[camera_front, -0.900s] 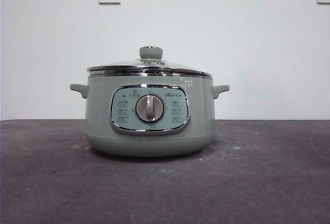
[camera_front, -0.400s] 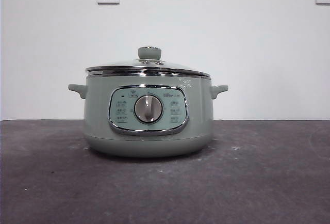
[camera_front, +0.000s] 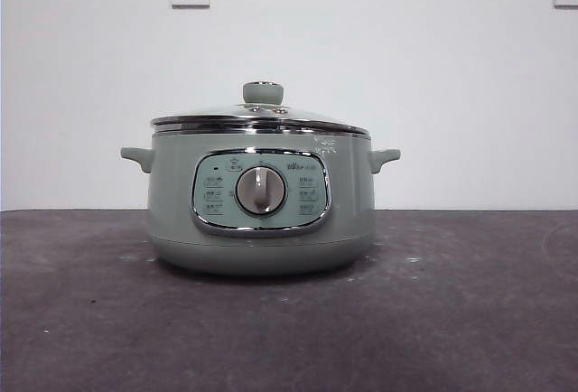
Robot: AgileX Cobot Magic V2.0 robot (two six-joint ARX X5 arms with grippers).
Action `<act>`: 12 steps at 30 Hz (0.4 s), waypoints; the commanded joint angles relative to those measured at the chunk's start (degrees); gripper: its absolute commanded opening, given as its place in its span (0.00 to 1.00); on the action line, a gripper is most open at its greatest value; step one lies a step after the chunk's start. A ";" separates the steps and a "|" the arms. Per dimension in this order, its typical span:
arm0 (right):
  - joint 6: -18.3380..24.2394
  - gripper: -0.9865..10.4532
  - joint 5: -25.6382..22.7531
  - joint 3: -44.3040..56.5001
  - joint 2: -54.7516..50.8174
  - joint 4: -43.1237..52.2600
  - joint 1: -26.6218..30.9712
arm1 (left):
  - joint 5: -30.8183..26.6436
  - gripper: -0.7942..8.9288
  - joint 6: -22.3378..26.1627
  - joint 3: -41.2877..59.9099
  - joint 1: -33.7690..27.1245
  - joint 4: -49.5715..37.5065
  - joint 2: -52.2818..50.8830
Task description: Pick up the pumpkin,open the lid,put the pumpkin in the pot,close the lid
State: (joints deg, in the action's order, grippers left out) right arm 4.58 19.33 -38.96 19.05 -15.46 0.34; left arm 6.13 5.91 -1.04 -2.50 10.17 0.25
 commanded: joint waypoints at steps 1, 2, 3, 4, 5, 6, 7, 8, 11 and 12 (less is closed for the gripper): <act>0.09 0.09 -0.17 11.04 -4.09 7.54 0.00 | -0.02 0.08 -0.55 0.92 -0.20 -0.22 -0.17; -0.09 0.09 -0.31 14.19 -5.55 9.77 -0.02 | -0.02 0.08 -0.55 0.92 -0.20 -0.22 -0.17; -0.24 0.09 -0.48 17.16 -6.95 11.58 -0.02 | -0.02 0.08 -0.55 0.92 -0.20 -0.22 -0.17; -0.26 0.09 -0.92 19.52 -8.11 12.87 -0.04 | -0.02 0.08 -0.55 0.92 -0.20 -0.22 -0.17; -0.39 0.09 -2.08 22.01 -9.33 14.01 -0.07 | -0.02 0.08 -0.55 0.92 -0.20 -0.22 -0.17; -0.61 0.09 -3.39 24.22 -10.51 14.58 -0.07 | -0.02 0.08 -0.55 0.92 -0.20 -0.22 -0.17; -0.74 0.09 -4.39 25.88 -11.45 14.67 -0.09 | -0.02 0.08 -0.55 0.92 -0.20 -0.22 -0.17; -1.20 0.09 -5.07 27.65 -12.44 14.67 -0.13 | -0.04 0.08 -0.55 0.92 -0.20 -0.22 -0.17; -2.38 0.09 -8.37 32.02 -15.02 14.64 -0.52 | -0.02 0.08 -0.55 0.92 -0.20 -0.22 -0.17; -2.82 0.09 -9.35 33.09 -15.65 14.64 -0.76 | -0.02 0.08 -0.55 0.92 -0.20 -0.22 -0.17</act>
State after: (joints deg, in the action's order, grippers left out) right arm 3.18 10.70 -6.87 3.92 -1.54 -0.14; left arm 6.13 5.91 -1.04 -2.52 10.17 0.25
